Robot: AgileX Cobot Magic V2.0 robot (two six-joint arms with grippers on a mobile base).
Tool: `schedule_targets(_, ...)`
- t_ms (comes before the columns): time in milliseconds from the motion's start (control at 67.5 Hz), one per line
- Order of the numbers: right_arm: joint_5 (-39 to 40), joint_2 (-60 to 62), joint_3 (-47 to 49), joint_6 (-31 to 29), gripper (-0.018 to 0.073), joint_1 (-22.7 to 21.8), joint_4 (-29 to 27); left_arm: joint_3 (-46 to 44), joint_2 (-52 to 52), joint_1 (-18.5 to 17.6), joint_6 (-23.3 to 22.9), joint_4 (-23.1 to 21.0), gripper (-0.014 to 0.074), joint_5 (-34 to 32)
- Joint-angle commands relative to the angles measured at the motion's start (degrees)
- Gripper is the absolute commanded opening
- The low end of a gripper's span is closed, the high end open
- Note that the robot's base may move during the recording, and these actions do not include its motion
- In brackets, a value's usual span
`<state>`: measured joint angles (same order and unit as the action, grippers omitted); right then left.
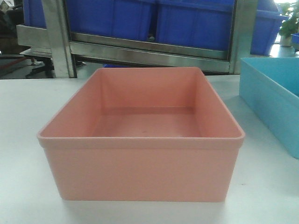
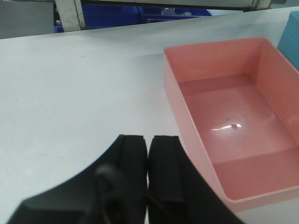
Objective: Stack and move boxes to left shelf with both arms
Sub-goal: 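Lower the right gripper onto the light-blue bin's rim and grasp it, then lift the light-blue bin with the right gripper over the pink bin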
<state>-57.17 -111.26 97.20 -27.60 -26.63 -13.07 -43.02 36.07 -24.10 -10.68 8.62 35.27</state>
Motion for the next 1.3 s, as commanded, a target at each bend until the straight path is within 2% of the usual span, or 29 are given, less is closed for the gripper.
schedule_targets(0, 4.98, 1.20, 3.57, -0.70, 0.0615, -0.49, -1.23, -1.64, 0.43, -0.47, 0.13, 0.47, -0.0007, -4.07)
schedule_targets(163, 8.58, -2.33, 4.21, -0.70, 0.0615, -0.49, -0.57, -1.64, 0.56, -0.47, 0.13, 0.47, -0.0007, -4.07)
schedule_targets(474, 6.89, -6.57, 4.21, -2.80, 0.0607, -0.49, -0.15, -1.64, 0.56, -0.47, 0.13, 0.47, -0.0007, -4.06)
schedule_targets(578, 6.62, -6.87, 4.21, -2.80, 0.0506, -0.49, 0.25, -1.64, 0.56, -0.47, 0.13, 0.47, -0.0007, -3.97)
schedule_targets(740, 5.22, -7.53, 4.12, -2.80, 0.0225, -0.61, 0.64, -1.64, 0.56, -0.47, 0.13, 0.28, -0.0007, -3.83)
schedule_targets(889, 4.89, -7.60, 4.12, -2.80, 0.0041, -0.96, 1.80, -1.64, 0.56, -0.47, 0.13, -0.19, -0.0007, -3.64)
schedule_targets(1111, 5.28, -5.93, 4.30, -2.56, 0.0057, -0.96, 1.88, -1.64, 0.56, -0.47, 0.13, -1.21, -0.0007, -3.59)
schedule_targets(1288, 5.32, -0.86, 4.84, -1.89, 0.0057, -0.96, -2.12, -1.64, 0.56, -0.47, 0.13, -1.21, -0.0007, -3.59)
